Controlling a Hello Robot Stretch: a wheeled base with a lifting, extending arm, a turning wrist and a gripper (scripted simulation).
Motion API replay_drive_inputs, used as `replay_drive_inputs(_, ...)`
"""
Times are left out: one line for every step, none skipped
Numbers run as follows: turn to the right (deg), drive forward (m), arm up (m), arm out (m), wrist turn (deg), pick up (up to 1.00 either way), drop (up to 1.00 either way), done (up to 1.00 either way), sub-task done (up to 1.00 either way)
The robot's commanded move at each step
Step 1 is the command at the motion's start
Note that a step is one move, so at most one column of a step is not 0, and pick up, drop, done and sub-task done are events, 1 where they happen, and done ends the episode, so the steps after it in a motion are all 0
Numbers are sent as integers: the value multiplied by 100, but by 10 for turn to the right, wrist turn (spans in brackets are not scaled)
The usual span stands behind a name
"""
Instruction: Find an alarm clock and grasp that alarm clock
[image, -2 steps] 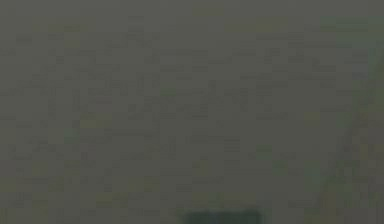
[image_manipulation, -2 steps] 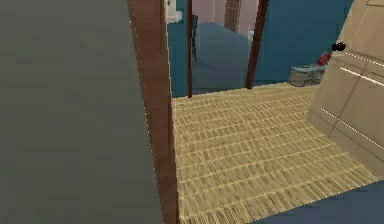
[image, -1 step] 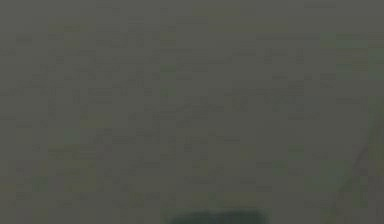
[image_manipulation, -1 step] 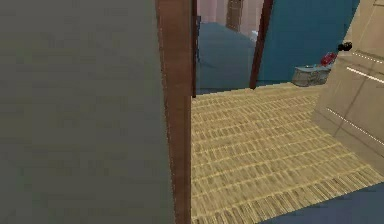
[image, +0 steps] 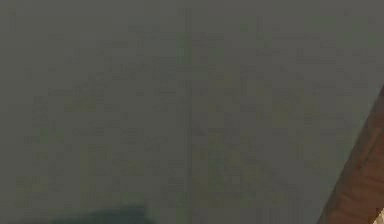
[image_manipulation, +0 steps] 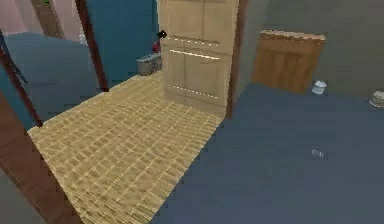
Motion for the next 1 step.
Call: replay_drive_inputs(450, 0, 0, 0, 0, 0, 0, 0, 0)
